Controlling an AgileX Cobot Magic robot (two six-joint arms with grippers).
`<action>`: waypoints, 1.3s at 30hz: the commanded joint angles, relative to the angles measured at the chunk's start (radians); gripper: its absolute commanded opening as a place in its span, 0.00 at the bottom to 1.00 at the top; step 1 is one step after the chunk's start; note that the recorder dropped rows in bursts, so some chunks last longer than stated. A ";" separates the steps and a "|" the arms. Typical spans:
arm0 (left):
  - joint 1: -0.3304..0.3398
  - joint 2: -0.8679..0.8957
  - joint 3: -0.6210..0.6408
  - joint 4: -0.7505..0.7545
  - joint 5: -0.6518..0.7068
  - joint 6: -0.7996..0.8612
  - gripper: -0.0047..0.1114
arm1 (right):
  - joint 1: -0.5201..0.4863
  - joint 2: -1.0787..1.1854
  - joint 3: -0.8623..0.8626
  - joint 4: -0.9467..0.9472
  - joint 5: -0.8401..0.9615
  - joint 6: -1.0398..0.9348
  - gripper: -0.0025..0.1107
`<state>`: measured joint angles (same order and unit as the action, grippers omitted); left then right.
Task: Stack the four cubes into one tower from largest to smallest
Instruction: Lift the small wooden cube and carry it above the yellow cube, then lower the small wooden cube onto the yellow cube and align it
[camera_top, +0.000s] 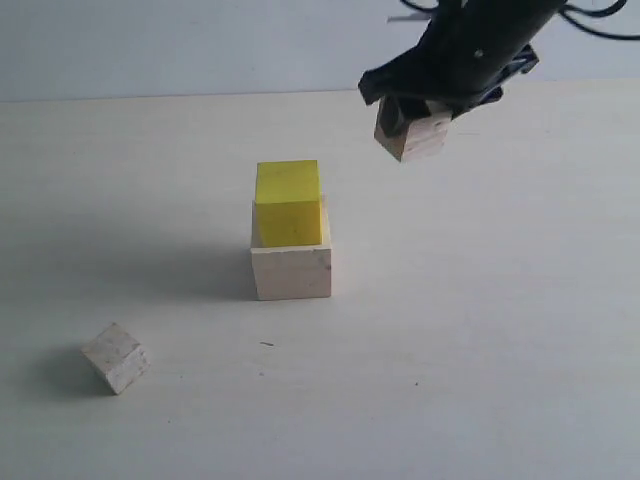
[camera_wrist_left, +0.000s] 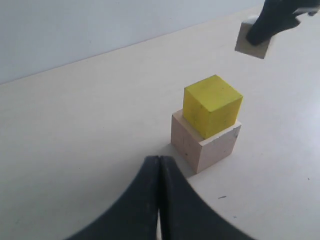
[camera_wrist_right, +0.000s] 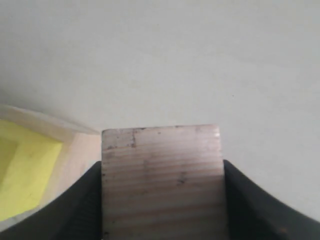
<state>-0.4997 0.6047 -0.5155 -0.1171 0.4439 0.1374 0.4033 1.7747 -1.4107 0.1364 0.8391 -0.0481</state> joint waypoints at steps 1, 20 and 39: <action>0.001 0.001 0.003 -0.024 -0.015 0.003 0.04 | 0.043 -0.168 -0.005 0.033 0.095 0.048 0.02; 0.001 0.001 0.003 -0.035 -0.031 0.001 0.04 | 0.255 -0.163 -0.005 0.098 0.018 0.192 0.02; 0.001 -0.001 0.003 -0.050 -0.029 0.001 0.04 | 0.399 0.064 -0.322 -0.238 0.292 0.600 0.02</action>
<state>-0.4997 0.6047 -0.5155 -0.1564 0.4310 0.1410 0.8018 1.8022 -1.7041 -0.0511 1.0898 0.5029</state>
